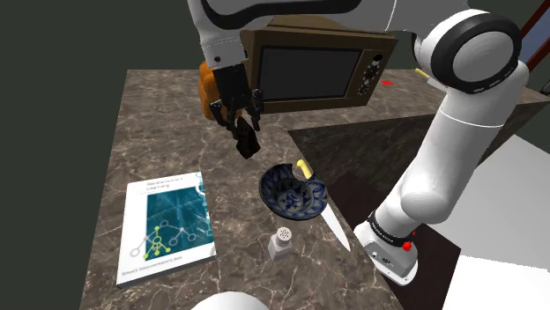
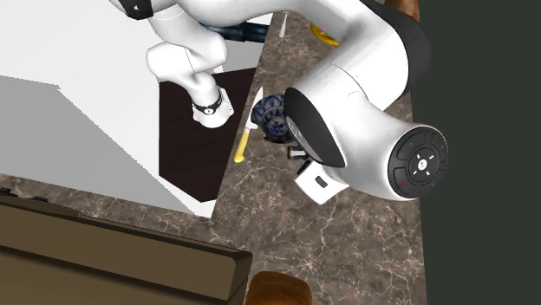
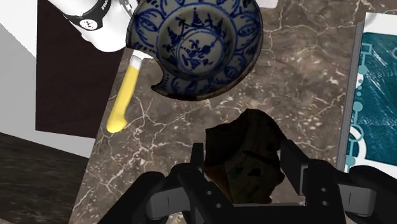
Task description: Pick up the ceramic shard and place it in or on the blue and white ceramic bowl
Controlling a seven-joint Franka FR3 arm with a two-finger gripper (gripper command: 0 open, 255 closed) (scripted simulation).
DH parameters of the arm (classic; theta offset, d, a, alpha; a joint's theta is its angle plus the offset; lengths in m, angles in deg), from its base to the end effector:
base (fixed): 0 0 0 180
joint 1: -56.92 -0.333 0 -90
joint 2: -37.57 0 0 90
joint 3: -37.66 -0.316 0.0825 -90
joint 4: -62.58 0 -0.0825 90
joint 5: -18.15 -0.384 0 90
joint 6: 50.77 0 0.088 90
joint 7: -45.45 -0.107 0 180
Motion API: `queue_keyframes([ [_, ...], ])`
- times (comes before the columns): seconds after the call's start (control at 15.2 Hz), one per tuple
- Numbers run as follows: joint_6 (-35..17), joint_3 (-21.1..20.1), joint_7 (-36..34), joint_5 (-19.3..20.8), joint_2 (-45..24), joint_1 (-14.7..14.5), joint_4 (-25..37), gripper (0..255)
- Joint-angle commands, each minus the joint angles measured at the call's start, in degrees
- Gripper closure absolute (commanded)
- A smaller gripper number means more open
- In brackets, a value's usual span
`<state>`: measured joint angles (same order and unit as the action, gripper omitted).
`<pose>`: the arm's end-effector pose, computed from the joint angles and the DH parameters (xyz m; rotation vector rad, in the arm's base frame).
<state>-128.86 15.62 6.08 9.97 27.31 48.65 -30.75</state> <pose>0.4832 0.2866 0.4940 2.9747 -0.2238 -0.7214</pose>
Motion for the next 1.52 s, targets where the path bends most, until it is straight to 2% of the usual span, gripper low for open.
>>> queue_keyframes([
  [0.0,-0.90,-0.23,0.42,-1.63,4.75,0.34,-5.39,255],
  [0.4,-1.79,-0.13,2.32,-6.52,19.30,0.36,-20.14,255],
  [0.73,-0.24,0.44,3.31,-10.37,31.46,-0.98,-30.35,255],
  [1.45,-8.71,-0.75,4.61,-10.64,30.23,-1.26,-37.68,255],
])
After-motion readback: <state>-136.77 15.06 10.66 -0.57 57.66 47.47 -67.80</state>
